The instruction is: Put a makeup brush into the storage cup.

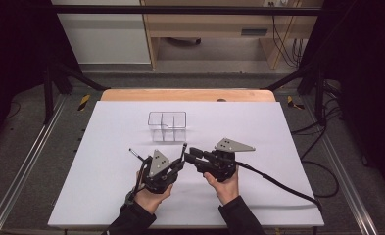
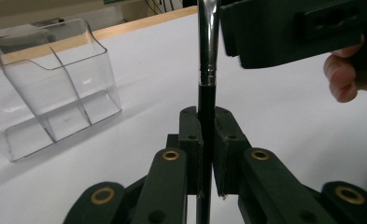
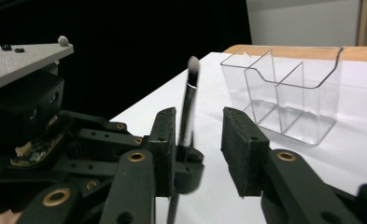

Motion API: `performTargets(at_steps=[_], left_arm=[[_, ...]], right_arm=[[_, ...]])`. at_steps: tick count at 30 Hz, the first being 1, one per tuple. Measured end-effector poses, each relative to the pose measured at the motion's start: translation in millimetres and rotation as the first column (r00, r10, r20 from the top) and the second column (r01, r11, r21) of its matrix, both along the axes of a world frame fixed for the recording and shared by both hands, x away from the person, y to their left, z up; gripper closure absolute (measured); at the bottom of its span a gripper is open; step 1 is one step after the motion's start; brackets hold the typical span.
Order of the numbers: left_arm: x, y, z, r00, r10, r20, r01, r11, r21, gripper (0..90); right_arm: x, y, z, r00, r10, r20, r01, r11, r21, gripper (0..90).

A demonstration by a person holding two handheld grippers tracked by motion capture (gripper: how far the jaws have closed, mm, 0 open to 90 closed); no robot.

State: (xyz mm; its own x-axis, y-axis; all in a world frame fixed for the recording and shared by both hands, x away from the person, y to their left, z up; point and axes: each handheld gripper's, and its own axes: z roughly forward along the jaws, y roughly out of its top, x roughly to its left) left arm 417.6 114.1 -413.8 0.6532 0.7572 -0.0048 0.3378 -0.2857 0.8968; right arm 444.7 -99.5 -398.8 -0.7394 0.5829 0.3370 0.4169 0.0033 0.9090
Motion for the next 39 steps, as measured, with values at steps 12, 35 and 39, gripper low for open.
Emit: performTargets(at_steps=[12, 35, 39], left_arm=[[5.6, 20.6, 6.5, 0.9996, 0.027, 0.002, -0.027, 0.9993, -0.026, 82.9], [17.8, 54.0, 26.0, 0.9985, 0.054, -0.004, -0.054, 0.9952, -0.081, 82.8], [19.4, 57.0, 29.2, 0.9982, 0.060, 0.001, -0.060, 0.9945, -0.086, 82.8]], right_arm=[[2.2, -9.5, 3.2, 0.9980, -0.054, 0.031, 0.057, 0.9953, -0.079, 35.8], [9.3, -36.8, -1.1, 0.9830, -0.179, 0.039, 0.184, 0.9626, -0.199, 9.0], [9.7, -40.5, -2.2, 0.9819, -0.187, 0.033, 0.189, 0.9593, -0.209, 8.6]])
